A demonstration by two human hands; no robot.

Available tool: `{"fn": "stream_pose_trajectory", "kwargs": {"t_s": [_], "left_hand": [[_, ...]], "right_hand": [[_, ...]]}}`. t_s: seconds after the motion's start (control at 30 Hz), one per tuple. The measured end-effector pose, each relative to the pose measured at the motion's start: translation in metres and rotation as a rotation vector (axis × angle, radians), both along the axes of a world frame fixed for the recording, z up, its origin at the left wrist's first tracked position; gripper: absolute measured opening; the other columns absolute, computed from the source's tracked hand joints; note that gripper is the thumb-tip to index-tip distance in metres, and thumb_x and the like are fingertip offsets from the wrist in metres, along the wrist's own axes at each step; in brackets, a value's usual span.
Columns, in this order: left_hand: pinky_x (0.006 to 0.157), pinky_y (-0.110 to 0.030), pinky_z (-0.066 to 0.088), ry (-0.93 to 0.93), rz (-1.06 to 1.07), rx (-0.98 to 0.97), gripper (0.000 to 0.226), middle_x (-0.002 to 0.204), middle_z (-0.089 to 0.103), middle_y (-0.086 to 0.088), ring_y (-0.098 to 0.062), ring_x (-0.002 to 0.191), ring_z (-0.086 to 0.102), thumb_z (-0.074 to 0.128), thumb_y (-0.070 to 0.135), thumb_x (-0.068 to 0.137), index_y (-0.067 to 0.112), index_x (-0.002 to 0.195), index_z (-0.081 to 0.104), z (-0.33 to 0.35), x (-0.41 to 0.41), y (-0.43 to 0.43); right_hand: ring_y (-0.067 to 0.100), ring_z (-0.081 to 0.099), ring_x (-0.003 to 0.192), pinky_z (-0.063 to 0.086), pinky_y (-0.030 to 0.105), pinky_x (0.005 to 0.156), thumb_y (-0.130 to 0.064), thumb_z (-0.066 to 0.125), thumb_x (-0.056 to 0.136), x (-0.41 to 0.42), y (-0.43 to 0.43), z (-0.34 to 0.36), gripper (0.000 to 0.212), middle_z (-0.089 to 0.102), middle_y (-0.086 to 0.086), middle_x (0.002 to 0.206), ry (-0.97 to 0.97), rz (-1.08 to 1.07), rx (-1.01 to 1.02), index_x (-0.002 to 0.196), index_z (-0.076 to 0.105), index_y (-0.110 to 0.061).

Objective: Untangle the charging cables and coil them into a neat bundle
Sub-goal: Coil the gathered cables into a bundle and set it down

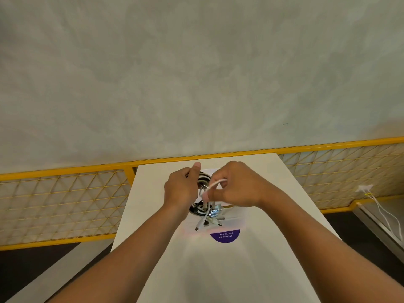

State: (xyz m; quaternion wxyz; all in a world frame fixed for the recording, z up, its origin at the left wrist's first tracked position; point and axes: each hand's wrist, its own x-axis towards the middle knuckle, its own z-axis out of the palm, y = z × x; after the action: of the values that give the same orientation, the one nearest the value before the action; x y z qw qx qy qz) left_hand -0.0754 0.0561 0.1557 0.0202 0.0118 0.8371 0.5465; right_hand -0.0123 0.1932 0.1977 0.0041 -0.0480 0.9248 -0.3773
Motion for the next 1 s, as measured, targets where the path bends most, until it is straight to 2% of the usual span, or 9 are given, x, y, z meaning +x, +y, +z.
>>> {"fn": "stream_pose_trajectory", "kwargs": {"t_s": [0.1, 0.17, 0.23, 0.37, 0.47, 0.73, 0.8, 0.9, 1.0], "left_hand": [[0.068, -0.039, 0.048, -0.012, -0.009, -0.006, 0.049, 0.073, 0.067, -0.004, -0.023, 0.062, 0.053, 0.048, 0.055, 0.099, 0.016, 0.077, 0.068, -0.002, 0.001, -0.003], [0.070, -0.041, 0.050, -0.024, 0.013, -0.005, 0.050, 0.077, 0.068, -0.006, -0.022, 0.063, 0.053, 0.048, 0.056, 0.098, 0.015, 0.077, 0.068, -0.002, 0.001, -0.006], [0.074, -0.044, 0.053, -0.039, 0.020, 0.013, 0.050, 0.081, 0.070, -0.006, -0.023, 0.064, 0.053, 0.050, 0.057, 0.097, 0.014, 0.078, 0.068, 0.001, 0.001, -0.008], [0.062, -0.037, 0.046, -0.064, -0.059, 0.053, 0.056, 0.086, 0.071, -0.010, -0.023, 0.062, 0.048, 0.055, 0.063, 0.092, 0.009, 0.089, 0.072, 0.008, 0.003, -0.012], [0.059, -0.032, 0.044, -0.074, -0.147, 0.050, 0.050, 0.084, 0.070, -0.003, -0.020, 0.064, 0.049, 0.055, 0.063, 0.090, 0.015, 0.089, 0.072, 0.012, 0.006, -0.012], [0.055, -0.024, 0.046, -0.055, -0.266, 0.030, 0.036, 0.083, 0.074, 0.006, -0.011, 0.073, 0.063, 0.066, 0.056, 0.087, 0.020, 0.091, 0.071, 0.016, 0.012, -0.010], [0.054, -0.023, 0.046, -0.054, -0.284, 0.020, 0.035, 0.083, 0.073, 0.005, -0.010, 0.066, 0.061, 0.065, 0.057, 0.086, 0.022, 0.091, 0.071, 0.017, 0.014, -0.008], [0.051, -0.022, 0.043, -0.093, -0.310, 0.083, 0.036, 0.079, 0.075, 0.001, -0.006, 0.046, 0.048, 0.072, 0.053, 0.082, 0.018, 0.092, 0.072, 0.022, 0.013, -0.011], [0.052, -0.025, 0.039, -0.176, -0.336, 0.189, 0.038, 0.079, 0.076, -0.006, -0.006, 0.043, 0.046, 0.081, 0.043, 0.076, 0.011, 0.096, 0.073, 0.027, 0.011, -0.016]], "right_hand": [[0.007, 0.059, 0.064, 0.045, 0.023, 0.063, -0.044, 0.075, 0.086, -0.004, 0.004, 0.005, 0.024, 0.071, 0.000, 0.070, 0.070, -0.117, -0.142, 0.073, 0.079, -0.024], [0.005, 0.066, 0.078, 0.049, 0.022, 0.073, -0.045, 0.073, 0.088, -0.006, 0.010, 0.003, 0.025, 0.074, -0.006, 0.078, 0.116, -0.234, -0.166, 0.075, 0.079, -0.025], [-0.002, 0.064, 0.078, 0.046, 0.017, 0.069, -0.043, 0.072, 0.089, -0.009, 0.017, -0.004, 0.025, 0.073, -0.014, 0.076, 0.147, -0.338, -0.209, 0.072, 0.077, -0.025], [-0.012, 0.061, 0.080, 0.040, 0.012, 0.068, -0.041, 0.071, 0.091, -0.011, 0.026, -0.020, 0.024, 0.069, -0.030, 0.075, 0.138, -0.461, -0.335, 0.077, 0.078, -0.022], [-0.006, 0.063, 0.085, 0.041, 0.015, 0.072, -0.040, 0.070, 0.091, -0.011, 0.028, -0.024, 0.022, 0.073, -0.024, 0.081, 0.169, -0.472, -0.384, 0.078, 0.079, -0.024], [0.001, 0.054, 0.061, 0.038, 0.009, 0.056, -0.034, 0.067, 0.095, -0.013, 0.027, -0.018, 0.023, 0.068, -0.006, 0.070, 0.309, -0.387, -0.251, 0.082, 0.077, -0.018], [0.001, 0.059, 0.066, 0.040, 0.007, 0.059, -0.032, 0.067, 0.095, -0.014, 0.025, -0.016, 0.024, 0.071, -0.008, 0.073, 0.337, -0.377, -0.276, 0.083, 0.078, -0.016], [-0.016, 0.061, 0.072, 0.039, 0.001, 0.062, -0.024, 0.067, 0.096, -0.017, 0.033, -0.018, 0.023, 0.070, -0.022, 0.075, 0.322, -0.473, -0.394, 0.075, 0.077, -0.016], [-0.018, 0.060, 0.081, 0.038, 0.001, 0.063, -0.027, 0.068, 0.095, -0.017, 0.042, -0.029, 0.026, 0.071, -0.025, 0.082, 0.240, -0.532, -0.429, 0.070, 0.075, -0.021]]}}
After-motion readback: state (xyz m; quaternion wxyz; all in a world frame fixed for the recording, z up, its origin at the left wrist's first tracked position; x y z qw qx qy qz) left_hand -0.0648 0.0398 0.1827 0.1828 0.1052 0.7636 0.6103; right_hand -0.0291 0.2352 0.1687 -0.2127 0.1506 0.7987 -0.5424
